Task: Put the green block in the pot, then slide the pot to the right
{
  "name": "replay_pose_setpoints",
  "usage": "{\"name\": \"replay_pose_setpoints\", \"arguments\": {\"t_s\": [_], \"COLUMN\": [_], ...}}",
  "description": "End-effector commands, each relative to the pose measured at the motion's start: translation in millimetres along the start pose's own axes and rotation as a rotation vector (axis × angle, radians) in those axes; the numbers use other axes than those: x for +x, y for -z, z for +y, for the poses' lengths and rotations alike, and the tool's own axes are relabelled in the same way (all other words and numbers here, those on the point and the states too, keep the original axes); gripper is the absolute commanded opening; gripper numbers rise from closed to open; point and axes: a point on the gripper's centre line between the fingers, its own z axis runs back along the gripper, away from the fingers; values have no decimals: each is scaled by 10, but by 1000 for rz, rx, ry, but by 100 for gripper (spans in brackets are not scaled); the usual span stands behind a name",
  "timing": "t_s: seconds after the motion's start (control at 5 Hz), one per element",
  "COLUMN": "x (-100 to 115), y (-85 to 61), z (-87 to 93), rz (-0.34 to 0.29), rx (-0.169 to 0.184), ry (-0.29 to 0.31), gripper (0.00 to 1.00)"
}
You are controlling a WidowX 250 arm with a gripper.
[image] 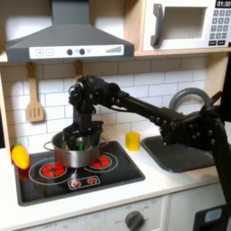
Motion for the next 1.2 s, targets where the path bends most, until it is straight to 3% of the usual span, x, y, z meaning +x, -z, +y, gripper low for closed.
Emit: {"name": "replay_pose_setpoints", "arguments": {"t_s": [0.0,0.2,0.6,1.0], "x": [-82,-127,-234,-343], "y": [37,131,21,0], "z": [-181,-290,-519,-716], "rz": [21,50,40,48], "rx": [-28,-46,-68,-84], "ry": [41,59,103,136], "gripper": [100,100,100,100]}}
